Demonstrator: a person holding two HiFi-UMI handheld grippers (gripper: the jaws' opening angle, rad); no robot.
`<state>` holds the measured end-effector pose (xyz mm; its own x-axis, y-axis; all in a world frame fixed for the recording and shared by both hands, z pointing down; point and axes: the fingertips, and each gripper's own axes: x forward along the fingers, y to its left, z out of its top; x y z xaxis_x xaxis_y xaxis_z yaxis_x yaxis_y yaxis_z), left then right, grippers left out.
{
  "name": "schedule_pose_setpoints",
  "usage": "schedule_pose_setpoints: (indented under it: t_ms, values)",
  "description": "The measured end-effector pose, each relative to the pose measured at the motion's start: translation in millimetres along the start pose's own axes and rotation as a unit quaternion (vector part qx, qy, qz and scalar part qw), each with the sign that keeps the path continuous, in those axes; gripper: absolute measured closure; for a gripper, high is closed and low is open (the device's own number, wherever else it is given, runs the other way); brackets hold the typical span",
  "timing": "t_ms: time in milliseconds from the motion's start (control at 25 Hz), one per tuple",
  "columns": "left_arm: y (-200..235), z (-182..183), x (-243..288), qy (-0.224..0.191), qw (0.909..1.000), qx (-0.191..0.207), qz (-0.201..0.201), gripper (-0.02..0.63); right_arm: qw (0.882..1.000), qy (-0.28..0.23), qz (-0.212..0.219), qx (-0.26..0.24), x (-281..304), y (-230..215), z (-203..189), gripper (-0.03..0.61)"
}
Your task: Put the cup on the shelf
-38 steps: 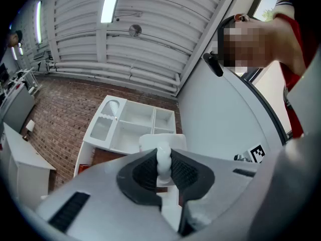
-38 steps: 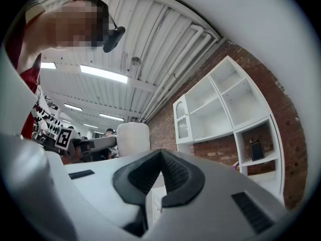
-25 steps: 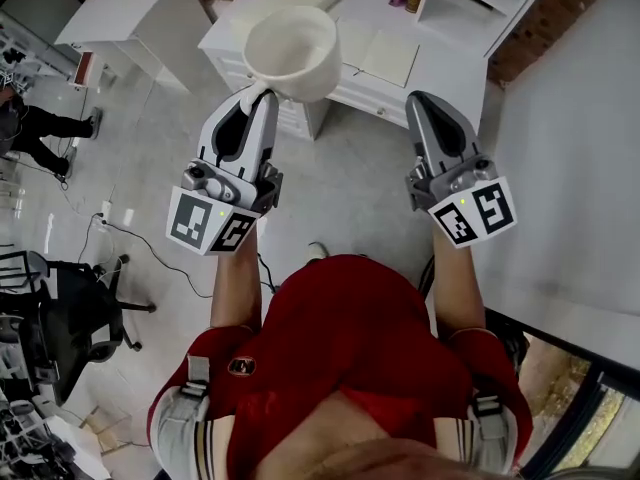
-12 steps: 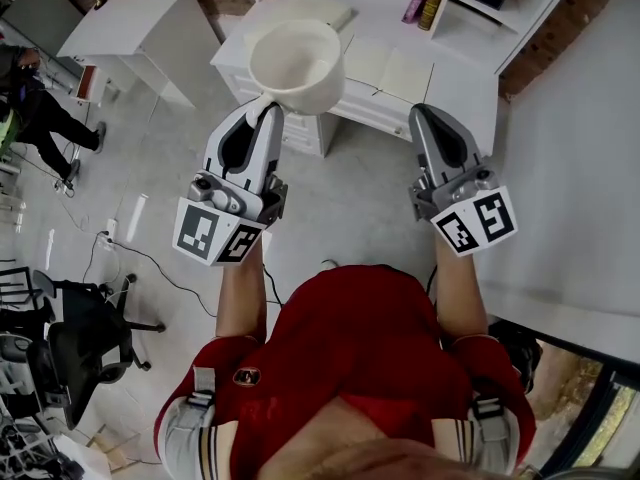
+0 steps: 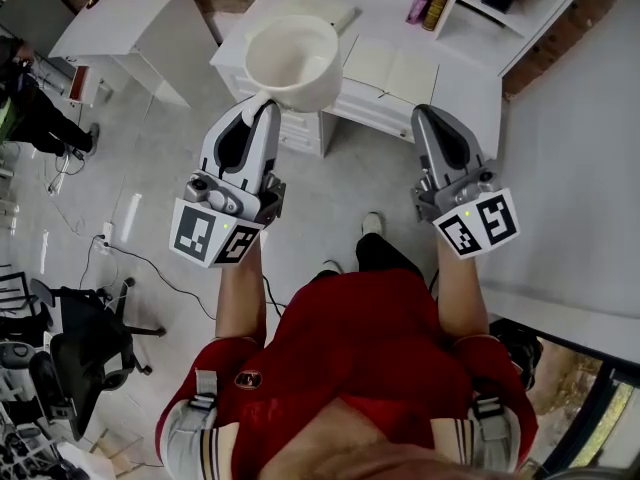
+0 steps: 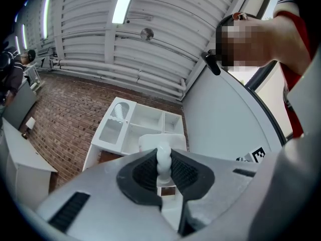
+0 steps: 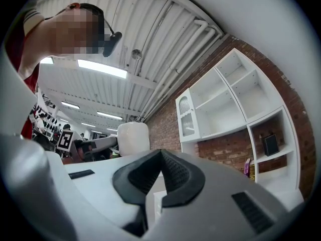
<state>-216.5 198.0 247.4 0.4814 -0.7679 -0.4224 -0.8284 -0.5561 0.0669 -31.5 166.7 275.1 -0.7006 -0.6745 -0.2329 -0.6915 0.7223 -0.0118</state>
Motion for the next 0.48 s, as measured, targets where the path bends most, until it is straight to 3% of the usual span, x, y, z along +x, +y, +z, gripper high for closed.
schedule_pose_setpoints:
  t_ms: [480]
  values:
    - [27,-28,60,0.006,1.0000,-0.007,0.001,0.566,1.000,-0.014,0.000,0.018,32,-64,-18,0.581]
